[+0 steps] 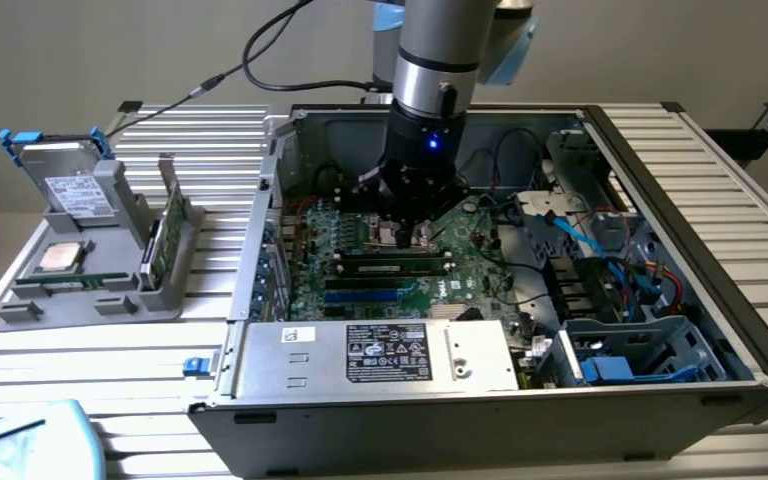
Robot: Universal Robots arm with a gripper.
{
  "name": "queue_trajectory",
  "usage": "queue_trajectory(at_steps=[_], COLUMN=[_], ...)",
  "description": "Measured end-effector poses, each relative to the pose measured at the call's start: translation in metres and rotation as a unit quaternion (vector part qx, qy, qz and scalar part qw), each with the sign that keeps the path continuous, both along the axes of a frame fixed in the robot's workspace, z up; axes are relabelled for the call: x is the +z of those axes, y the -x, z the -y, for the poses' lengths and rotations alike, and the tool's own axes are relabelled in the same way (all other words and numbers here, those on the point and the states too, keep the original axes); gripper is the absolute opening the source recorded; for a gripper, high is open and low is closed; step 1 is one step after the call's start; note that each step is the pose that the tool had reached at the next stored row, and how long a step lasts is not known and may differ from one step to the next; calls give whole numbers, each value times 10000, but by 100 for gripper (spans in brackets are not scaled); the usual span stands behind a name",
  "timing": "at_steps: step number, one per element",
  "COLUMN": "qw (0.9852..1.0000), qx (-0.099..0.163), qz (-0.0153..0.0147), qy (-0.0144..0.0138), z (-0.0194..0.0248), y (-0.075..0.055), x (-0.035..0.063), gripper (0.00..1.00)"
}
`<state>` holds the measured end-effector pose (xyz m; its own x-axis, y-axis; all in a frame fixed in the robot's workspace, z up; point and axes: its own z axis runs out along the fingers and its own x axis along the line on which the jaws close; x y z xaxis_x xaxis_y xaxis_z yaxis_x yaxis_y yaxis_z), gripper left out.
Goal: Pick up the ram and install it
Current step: 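Press down the ram until it locks into place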
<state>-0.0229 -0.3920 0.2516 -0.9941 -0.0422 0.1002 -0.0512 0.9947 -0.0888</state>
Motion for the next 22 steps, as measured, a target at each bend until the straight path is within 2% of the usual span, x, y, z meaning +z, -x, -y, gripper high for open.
queue_trajectory(at_steps=[3,10,11,14,15,22], qw=[9999,9999,9999,9999,9999,9999], qx=[-105,-108,-108,-108,-108,-108], qz=[4,4,13,84,98,98], qy=[1,-1,-3,-18,-23,-25], z=[0,0,0,0,0,2], y=[1,0,1,13,14,14], x=[0,0,0,0,0,0], gripper=[10,10,10,10,10,10])
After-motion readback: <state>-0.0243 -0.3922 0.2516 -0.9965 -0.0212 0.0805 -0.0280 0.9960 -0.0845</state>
